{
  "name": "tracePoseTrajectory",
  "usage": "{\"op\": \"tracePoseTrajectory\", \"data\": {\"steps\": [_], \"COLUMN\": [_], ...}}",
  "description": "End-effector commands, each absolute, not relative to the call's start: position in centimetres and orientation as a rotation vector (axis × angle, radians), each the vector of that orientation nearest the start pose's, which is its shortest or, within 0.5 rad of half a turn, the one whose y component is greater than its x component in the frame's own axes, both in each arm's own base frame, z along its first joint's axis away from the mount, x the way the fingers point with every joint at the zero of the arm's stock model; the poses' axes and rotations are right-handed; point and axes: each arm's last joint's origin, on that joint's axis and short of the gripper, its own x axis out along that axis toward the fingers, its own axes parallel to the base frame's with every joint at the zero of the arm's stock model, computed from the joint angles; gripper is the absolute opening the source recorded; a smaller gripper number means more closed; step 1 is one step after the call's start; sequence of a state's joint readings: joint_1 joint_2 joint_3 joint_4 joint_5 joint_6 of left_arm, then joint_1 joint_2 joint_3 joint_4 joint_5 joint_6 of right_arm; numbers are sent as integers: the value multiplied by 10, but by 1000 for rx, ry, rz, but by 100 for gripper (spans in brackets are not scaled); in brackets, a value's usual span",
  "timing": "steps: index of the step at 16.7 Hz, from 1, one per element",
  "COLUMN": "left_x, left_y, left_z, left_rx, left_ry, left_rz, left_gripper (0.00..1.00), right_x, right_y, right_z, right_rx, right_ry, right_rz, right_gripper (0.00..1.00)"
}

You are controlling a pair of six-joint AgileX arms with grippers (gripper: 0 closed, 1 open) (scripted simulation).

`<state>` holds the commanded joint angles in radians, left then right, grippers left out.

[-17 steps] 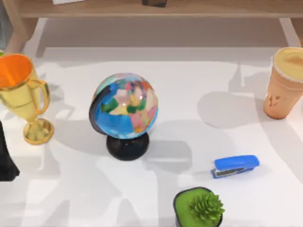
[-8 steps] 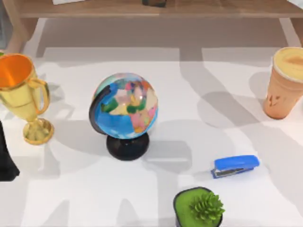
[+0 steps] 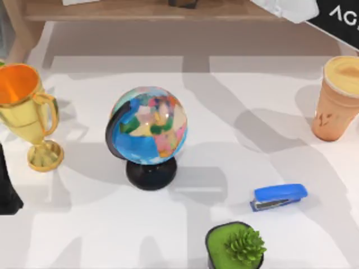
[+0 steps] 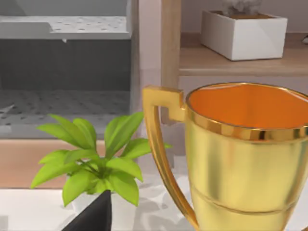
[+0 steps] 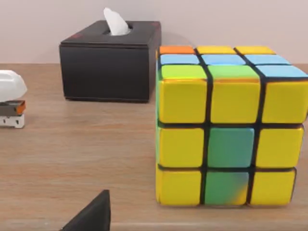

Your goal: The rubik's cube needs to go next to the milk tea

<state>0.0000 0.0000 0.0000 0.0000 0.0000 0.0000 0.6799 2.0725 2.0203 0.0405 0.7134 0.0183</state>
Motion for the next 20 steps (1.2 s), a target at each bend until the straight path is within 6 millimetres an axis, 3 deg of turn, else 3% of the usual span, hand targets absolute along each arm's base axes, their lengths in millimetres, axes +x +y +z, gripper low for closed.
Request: {"op": "tracePoseTrajectory", "data": {"steps": [6, 16, 20], "left_x": [106, 106, 106], "left_y": [-1, -1, -1], "left_z": [160, 160, 160], "left_rx": [0, 0, 0], "left_ry": [0, 0, 0], "left_rz": [0, 0, 0], "left_gripper": [100, 100, 100], "right_x": [396, 445, 451], "right_y": [298, 298, 299], "right_z": [378, 383, 378], "right_rx": [1, 2, 0], "right_ry": [0, -9, 0], "right_rz": [-11, -11, -10], "right_gripper": [100, 100, 100]}}
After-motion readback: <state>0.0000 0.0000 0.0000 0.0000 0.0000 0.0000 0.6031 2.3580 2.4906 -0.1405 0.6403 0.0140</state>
